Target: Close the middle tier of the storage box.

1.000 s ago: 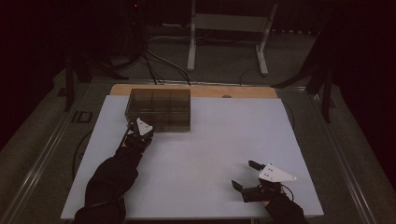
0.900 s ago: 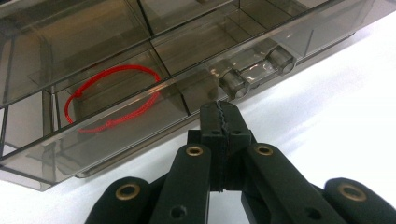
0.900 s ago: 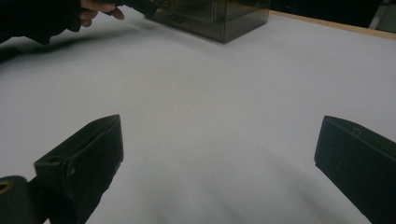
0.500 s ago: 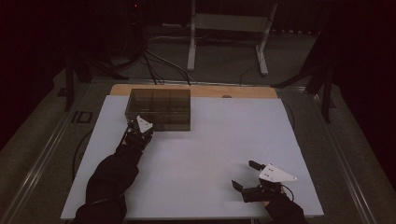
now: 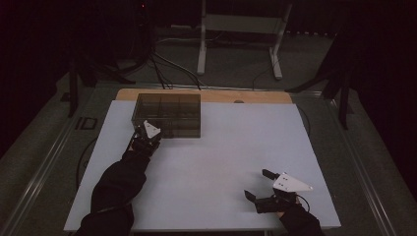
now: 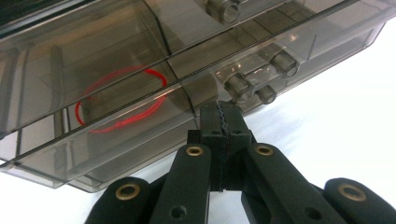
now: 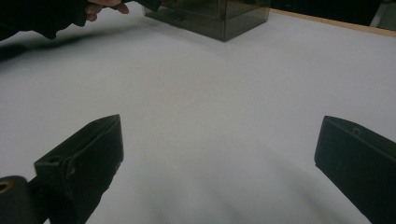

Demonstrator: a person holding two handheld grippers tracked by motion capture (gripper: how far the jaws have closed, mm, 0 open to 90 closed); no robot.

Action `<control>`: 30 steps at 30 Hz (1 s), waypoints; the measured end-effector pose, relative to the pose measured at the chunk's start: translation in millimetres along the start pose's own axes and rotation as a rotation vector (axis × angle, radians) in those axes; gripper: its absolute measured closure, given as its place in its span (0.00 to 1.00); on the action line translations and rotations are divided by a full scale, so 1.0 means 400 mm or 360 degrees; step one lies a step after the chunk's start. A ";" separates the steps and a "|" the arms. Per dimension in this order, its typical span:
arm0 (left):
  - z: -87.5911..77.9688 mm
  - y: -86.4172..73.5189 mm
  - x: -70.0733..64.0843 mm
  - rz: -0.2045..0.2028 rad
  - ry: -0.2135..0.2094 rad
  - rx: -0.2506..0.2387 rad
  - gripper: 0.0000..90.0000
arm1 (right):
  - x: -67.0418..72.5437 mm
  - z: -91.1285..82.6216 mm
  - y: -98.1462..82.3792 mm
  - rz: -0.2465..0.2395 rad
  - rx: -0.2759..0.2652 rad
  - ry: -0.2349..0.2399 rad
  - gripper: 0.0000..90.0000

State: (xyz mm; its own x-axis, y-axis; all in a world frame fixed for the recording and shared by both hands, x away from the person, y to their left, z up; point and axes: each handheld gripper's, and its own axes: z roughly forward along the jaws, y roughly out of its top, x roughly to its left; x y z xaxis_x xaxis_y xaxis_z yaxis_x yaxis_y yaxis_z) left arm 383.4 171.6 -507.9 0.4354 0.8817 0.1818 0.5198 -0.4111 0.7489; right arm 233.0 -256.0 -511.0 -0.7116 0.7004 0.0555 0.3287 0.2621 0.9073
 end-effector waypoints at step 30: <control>0.022 0.011 0.011 -0.0012 0.0011 0.0018 1.00 | -0.002 0.001 -0.003 0.0010 0.0004 0.0000 0.01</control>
State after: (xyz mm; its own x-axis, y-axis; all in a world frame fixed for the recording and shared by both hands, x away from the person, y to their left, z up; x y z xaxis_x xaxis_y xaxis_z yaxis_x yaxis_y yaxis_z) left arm 394.1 171.6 -509.5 0.4266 0.8862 0.1806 0.5311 -0.4071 0.7431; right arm 233.5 -256.8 -512.2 -0.7096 0.7019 0.0610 0.3346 0.2596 0.9059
